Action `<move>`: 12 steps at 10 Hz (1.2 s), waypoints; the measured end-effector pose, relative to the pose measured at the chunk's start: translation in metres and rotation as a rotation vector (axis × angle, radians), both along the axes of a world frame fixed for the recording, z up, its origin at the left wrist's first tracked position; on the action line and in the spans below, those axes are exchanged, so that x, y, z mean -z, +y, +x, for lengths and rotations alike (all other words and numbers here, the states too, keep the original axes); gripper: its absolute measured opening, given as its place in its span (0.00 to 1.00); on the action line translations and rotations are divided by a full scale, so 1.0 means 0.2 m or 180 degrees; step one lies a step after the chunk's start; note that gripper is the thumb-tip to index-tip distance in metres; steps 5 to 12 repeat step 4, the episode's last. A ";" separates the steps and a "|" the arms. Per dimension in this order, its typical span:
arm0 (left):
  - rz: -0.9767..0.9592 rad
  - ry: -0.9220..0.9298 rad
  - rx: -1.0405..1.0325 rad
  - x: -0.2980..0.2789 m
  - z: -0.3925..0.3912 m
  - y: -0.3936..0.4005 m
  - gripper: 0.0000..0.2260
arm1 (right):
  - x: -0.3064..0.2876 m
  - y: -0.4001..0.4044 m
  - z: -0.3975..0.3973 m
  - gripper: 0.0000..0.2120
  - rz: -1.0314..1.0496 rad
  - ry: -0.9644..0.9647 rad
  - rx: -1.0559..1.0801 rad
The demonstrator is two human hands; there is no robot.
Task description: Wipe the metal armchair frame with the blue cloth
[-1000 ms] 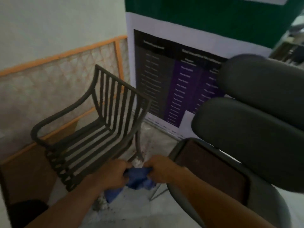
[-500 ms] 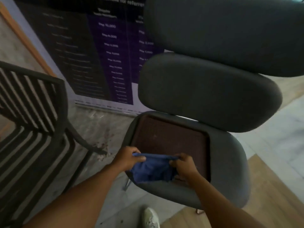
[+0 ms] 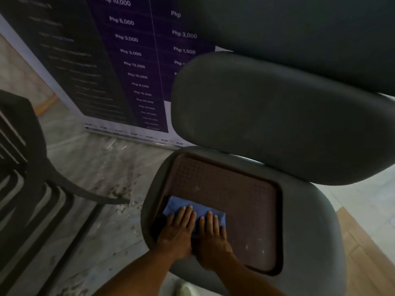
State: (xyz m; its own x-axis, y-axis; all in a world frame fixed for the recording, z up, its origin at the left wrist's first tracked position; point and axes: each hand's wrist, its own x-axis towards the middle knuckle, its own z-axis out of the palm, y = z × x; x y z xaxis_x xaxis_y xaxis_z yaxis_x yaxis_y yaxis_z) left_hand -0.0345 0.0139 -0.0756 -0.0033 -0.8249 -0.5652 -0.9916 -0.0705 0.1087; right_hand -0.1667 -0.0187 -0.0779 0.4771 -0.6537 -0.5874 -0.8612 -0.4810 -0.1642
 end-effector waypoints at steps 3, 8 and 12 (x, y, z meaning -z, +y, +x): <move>0.0217 0.0586 -0.0342 -0.11 0.11 0.02 0.30 | -0.16 -0.07 0.11 0.38 0.0438 0.0570 -0.0040; 0.0007 0.0694 -0.0674 -0.18 0.15 0.03 0.33 | -0.29 -0.11 0.23 0.38 0.0462 0.0813 -0.0241; 0.0007 0.0694 -0.0674 -0.18 0.15 0.03 0.33 | -0.29 -0.11 0.23 0.38 0.0462 0.0813 -0.0241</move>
